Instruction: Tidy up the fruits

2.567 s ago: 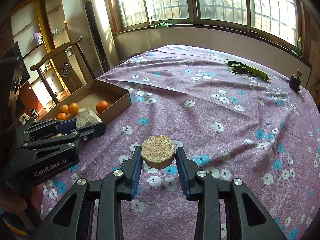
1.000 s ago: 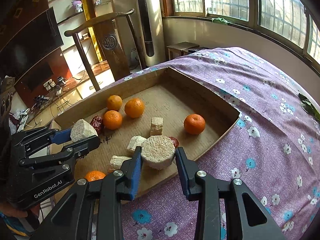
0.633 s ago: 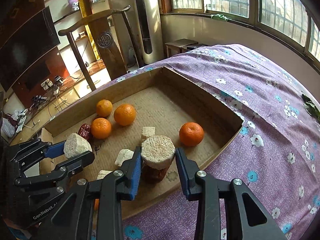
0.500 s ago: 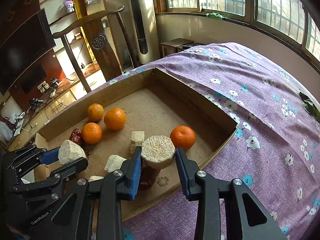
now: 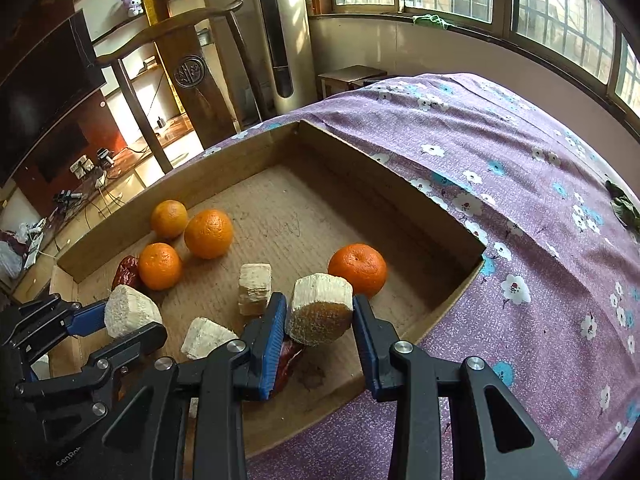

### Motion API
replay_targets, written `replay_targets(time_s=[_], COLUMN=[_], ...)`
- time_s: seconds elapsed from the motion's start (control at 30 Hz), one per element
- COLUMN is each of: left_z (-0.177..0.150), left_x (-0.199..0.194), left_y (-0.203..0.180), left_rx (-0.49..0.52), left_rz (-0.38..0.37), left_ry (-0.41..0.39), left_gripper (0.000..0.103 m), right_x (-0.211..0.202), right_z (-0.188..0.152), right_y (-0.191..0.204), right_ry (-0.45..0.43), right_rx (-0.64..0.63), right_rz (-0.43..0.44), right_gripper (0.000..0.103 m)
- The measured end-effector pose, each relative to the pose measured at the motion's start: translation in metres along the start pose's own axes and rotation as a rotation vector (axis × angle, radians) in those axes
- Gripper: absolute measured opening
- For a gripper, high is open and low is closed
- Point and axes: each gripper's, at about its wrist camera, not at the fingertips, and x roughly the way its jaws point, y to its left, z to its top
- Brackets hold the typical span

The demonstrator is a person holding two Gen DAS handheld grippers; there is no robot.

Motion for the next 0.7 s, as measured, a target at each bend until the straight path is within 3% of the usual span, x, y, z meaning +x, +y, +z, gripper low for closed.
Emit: replay_targets(time_s=[0.07,0.13,0.23,0.3,0.7], left_z=[0.001,0.001,0.001,0.001,-0.002], left_x=[-0.001,-0.004,-0.009,-0.012,-0.021], left_y=[0.002,0.003,0.001,0.001,0.001], left_rx=[-0.010,-0.015,-0.006,-0.008,-0.034], left_rz=[0.000,-0.001,0.019,0.021,0.035], left_ry=[-0.007,-0.019,-0.048,-0.059,-0.081], left_gripper=[0.047,0.066,0.072,0.075,0.085], right_x=[-0.001,-0.003,-0.011,-0.017,-0.043], right_z=[-0.001,-0.002,-0.004,-0.005,-0.021], right_y=[-0.003,-0.007,-0.007,-0.003,0.007], right_ry=[-0.005,-0.012,-0.033,-0.046,-0.093], right_rx=[0.016,0.043,0.066,0.059,0.067], right_rz=[0.014,0.028,0.044,0.038,0.021], right_gripper=[0.039,0.043,0.059,0.063,0.077])
